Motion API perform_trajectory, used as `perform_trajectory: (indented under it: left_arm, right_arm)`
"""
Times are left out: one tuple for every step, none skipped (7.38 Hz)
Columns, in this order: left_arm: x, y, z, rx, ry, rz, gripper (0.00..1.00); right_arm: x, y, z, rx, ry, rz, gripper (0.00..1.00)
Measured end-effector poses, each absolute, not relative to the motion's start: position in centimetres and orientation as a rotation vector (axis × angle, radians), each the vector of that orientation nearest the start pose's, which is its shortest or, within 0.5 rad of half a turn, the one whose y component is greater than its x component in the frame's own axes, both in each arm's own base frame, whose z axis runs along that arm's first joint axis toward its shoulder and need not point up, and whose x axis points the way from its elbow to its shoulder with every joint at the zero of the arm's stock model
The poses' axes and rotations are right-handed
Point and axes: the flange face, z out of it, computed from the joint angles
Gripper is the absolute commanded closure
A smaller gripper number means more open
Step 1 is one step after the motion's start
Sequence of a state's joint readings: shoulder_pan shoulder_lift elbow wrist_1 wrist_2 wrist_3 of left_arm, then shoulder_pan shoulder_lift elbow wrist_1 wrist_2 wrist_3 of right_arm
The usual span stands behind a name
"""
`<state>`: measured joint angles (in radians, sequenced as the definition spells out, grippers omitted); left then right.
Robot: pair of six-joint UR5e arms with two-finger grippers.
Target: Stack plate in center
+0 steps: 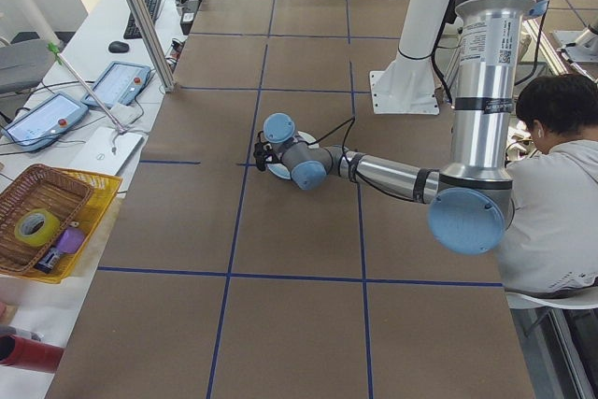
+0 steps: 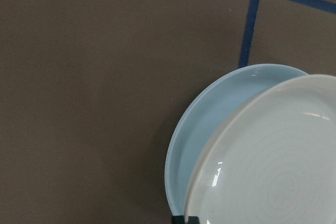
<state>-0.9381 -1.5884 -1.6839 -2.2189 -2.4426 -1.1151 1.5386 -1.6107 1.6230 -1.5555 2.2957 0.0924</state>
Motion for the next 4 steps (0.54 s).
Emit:
perform_trajectory:
  left_arm:
    - [25.6, -44.7, 51.0, -0.162, 1.087, -0.095, 0.00]
    - [24.9, -44.9, 50.8, -0.158, 1.094, -0.101, 0.00]
    - [22.8, -45.6, 51.0, -0.150, 1.105, -0.127, 0.00]
    - [19.9, -46.5, 51.6, -0.119, 1.111, -0.141, 0.00]
  right_arm:
    - [5.2, -47.9, 65.4, -0.019, -0.725, 0.048, 0.00]
    - [5.2, -47.9, 65.4, -0.019, -0.726, 0.048, 0.00]
    - [5.2, -47.9, 65.4, -0.018, -0.726, 0.048, 0.00]
    - [5.2, -47.9, 65.4, -0.018, -0.726, 0.048, 0.00]
